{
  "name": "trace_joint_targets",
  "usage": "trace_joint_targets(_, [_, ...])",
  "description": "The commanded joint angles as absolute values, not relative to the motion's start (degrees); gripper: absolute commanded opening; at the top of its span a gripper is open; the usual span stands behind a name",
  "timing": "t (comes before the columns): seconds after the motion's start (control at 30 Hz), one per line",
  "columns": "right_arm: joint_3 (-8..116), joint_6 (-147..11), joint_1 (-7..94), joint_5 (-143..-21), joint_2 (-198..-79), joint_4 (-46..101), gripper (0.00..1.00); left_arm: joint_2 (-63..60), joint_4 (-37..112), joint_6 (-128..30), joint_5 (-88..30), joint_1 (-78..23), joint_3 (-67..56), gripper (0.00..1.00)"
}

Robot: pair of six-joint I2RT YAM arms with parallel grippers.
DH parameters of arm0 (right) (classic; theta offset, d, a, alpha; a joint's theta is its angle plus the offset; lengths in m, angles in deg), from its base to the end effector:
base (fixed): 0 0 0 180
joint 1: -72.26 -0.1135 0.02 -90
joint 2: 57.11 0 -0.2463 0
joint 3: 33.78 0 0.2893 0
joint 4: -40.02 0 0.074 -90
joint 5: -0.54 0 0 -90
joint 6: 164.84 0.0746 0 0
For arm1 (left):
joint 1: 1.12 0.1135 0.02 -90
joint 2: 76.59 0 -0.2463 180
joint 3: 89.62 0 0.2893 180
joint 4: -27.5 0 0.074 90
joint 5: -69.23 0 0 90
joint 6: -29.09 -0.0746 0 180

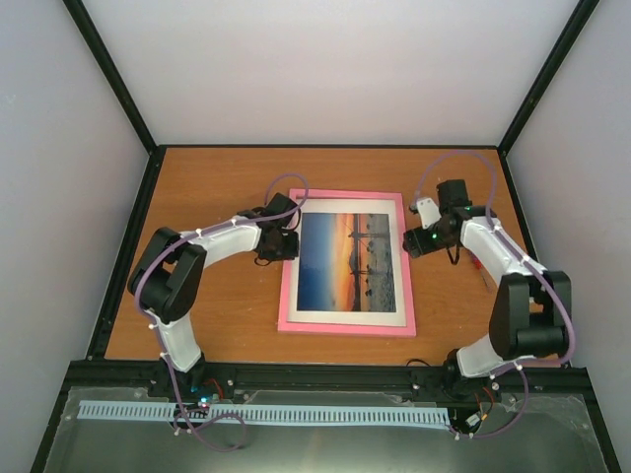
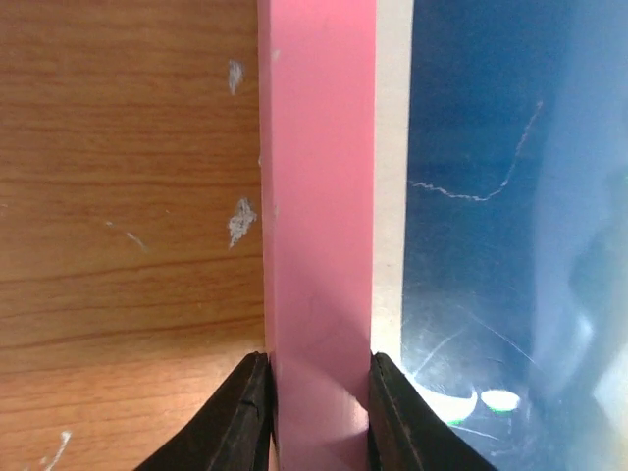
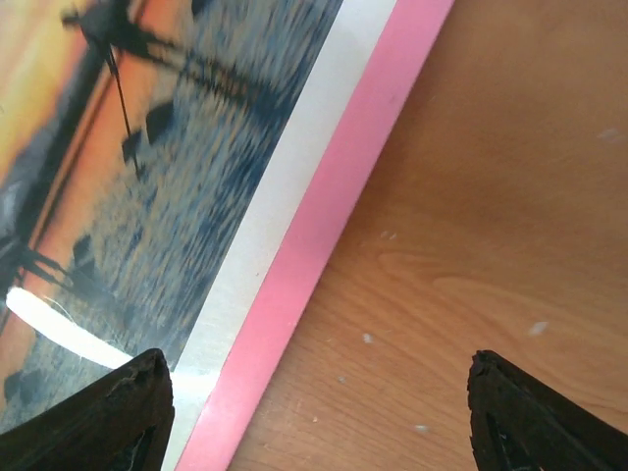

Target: Take the photo out of the frame

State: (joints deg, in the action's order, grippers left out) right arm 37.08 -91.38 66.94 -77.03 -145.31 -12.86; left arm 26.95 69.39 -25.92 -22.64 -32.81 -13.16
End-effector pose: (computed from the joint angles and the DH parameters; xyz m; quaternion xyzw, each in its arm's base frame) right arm 0.3352 0.0473 0.1353 -0.2040 0.9581 0.0894 0.1804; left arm 0.3293 -0.2062 0.0826 -0.0253 0.9828 -0.1137 0.1436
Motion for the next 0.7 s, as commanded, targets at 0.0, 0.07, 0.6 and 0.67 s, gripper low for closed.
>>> trace_joint_targets(0.0, [39.28, -93.18, 69.27, -77.99, -139.91, -13.22, 0.8, 21.73, 70.11, -28.68, -22.51, -32.04, -7.59, 0.05])
trace_joint_targets(0.07, [38.47, -93.12, 70.26, -77.21, -137.98, -12.09, 0.8, 20.66, 71.52, -30.56, -22.54, -30.17, -6.95, 0.03])
trace_joint_targets(0.6, [30.95, -92.05, 70.85, -67.4, -135.75, -7.15, 0.8, 14.78, 69.22, -49.89, -19.82, -10.95, -14.23, 0.01])
trace_joint_targets(0.67, [30.71, -92.02, 70.84, -66.6, -135.72, -7.15, 0.8, 14.58, 67.41, -50.91, -20.06, -7.0, -15.08, 0.01])
